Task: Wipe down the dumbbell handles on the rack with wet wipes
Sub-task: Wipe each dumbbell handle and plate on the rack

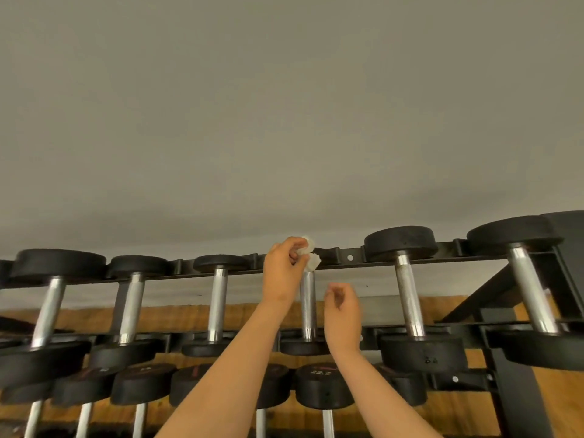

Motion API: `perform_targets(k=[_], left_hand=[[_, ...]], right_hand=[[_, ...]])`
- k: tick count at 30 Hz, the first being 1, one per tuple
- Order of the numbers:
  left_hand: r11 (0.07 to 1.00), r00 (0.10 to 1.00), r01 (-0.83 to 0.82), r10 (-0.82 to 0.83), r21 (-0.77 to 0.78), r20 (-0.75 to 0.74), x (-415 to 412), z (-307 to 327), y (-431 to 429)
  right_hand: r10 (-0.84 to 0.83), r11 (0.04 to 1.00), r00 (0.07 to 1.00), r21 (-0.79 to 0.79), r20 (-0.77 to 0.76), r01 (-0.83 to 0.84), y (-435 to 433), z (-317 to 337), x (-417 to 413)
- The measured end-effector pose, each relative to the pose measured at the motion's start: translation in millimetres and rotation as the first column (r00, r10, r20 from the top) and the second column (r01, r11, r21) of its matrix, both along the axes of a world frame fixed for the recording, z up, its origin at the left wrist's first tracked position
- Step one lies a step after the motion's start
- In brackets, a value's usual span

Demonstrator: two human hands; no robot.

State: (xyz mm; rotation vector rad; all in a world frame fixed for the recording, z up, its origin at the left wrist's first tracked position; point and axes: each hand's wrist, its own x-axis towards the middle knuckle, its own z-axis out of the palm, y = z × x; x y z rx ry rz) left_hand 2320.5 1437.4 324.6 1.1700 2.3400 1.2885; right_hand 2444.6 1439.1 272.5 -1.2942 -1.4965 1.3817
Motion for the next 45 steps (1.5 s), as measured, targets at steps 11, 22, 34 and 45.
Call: perform_targets(k=[11,22,34,45], left_hand=[[0.992,0.951,0.009,-0.048,0.13,0.307,0,5,-13],[0.871,0.838,-0.44,0.486,-0.219,0.248,66,-78,-60],[0.884,0.84,-0.443,0.467,-0.146,0.277,61,-74,-62],[0.919,0.776,-0.36,0.391,-0.162,0.495,45,-75,-71]], right_hand=[[0.413,0.713,0.836,0.442,0.361,-0.544,74,44,-31],[0.308,0.739,0.911,0.534,0.273,-0.41,87,17,-17],[0.13,0.97,0.992,0.209,0.008,-0.128,76,1,-19],[0.245,0.97,0.958,-0.033,0.15,-0.243,89,-20,-23]])
